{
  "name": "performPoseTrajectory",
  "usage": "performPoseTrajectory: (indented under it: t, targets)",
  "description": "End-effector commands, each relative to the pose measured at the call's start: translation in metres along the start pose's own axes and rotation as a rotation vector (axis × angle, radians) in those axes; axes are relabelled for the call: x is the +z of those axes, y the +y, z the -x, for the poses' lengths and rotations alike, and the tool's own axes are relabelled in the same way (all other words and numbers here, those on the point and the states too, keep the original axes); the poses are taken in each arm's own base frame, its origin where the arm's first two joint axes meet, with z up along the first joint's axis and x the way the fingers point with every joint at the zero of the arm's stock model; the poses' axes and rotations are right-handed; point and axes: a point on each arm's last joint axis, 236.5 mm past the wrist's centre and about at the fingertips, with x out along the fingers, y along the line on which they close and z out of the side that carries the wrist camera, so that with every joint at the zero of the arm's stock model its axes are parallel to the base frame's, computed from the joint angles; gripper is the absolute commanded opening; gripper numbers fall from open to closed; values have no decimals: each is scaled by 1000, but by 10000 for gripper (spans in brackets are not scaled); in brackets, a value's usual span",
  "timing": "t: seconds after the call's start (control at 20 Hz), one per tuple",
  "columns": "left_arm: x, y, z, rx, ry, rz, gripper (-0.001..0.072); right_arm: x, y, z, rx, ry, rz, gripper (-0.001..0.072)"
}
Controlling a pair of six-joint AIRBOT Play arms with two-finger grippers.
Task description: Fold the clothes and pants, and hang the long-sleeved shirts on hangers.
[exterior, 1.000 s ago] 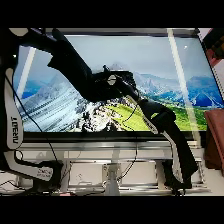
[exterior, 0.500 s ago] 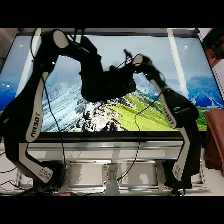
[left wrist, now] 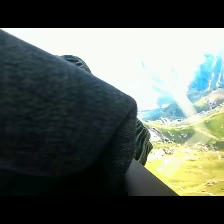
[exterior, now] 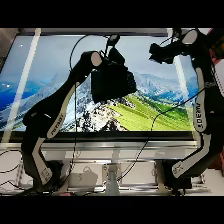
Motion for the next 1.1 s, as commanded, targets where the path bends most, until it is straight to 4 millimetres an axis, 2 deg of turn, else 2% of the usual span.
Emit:
performPoseTrajectory:
  t: [0.0,0.05,0.1,0.15,0.3,0.35,0.45,0.5,0.65,0.75,0.8,0.85,0.9,0.95,1.0,1.05]
  targets:
    - [-19,-13,-29,-52,35,43,198,7,-27,29,-37,-16,21,52]
    - [-17,-19,-28,-75,28,61,498,8,-33,29,-51,-15,40,52]
    - [-16,-24,-27,-96,24,79,675,8,-39,29,-75,-16,80,53]
    - [-13,-29,-25,-115,18,93,695,9,-45,29,-101,-18,117,52]
    - [-2,-32,-10,-121,-5,91,696,15,-46,30,-110,-38,163,75]
    - [4,-32,-2,-122,-15,88,696,19,-46,30,-109,-54,165,108]
    - [19,-32,20,-120,-49,81,695,25,-45,30,-108,-81,188,236]
    - [28,-30,33,-115,-74,79,695,29,-45,31,-108,-97,189,272]
    - [54,-16,70,-92,-145,84,693,34,-44,31,-107,-118,190,274]
    - [63,2,85,-69,-173,97,690,32,-45,30,-108,-110,189,298]
    - [63,12,88,-52,-173,102,686,31,-48,28,-110,-102,183,299]
    - [59,24,89,-28,-157,101,599,29,-54,25,-111,-90,164,298]
    - [51,34,89,-8,-123,97,411,26,-62,22,-111,-71,132,298]
    - [41,40,89,3,-83,94,256,21,-72,16,-94,-41,86,297]
    - [31,44,90,12,-41,91,167,14,-79,10,-55,-6,38,295]
    - [22,47,91,15,-2,91,156,5,-87,2,2,43,-23,286]
